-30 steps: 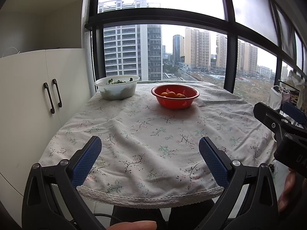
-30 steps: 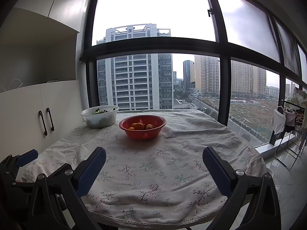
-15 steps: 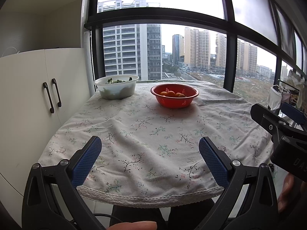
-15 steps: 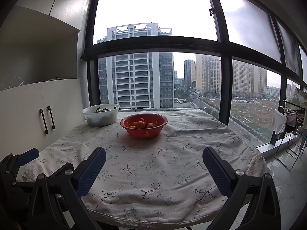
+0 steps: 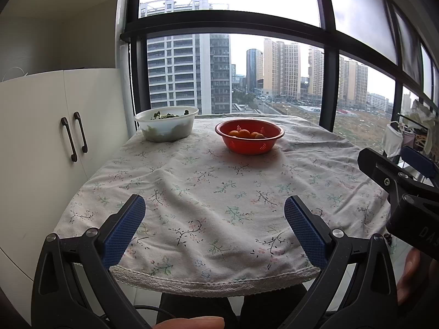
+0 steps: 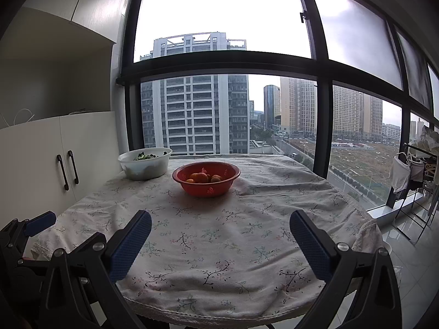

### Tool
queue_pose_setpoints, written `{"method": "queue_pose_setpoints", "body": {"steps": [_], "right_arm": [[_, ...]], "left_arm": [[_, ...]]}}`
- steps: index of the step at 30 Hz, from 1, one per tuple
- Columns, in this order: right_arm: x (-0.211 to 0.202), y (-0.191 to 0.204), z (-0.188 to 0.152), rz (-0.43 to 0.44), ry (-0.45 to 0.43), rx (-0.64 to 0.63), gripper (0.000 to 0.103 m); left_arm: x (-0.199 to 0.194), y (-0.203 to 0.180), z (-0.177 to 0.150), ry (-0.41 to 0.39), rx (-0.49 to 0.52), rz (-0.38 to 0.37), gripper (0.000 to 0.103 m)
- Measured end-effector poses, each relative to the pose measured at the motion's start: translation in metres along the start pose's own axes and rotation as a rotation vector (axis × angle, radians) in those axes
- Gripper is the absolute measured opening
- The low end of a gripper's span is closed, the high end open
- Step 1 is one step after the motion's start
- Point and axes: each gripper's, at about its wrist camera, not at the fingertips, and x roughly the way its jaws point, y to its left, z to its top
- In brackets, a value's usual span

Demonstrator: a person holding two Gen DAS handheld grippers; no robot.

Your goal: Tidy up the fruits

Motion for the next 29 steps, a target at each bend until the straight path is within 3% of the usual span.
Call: {"method": "queue_pose_setpoints", "body": {"steps": [29], "right_arm": [[-0.001, 0.001, -0.002, 0.001, 0.004, -0.002, 0.103]], "left_arm": [[0.001, 0.001, -0.010, 0.005, -0.019, -0.011, 0.103]]}}
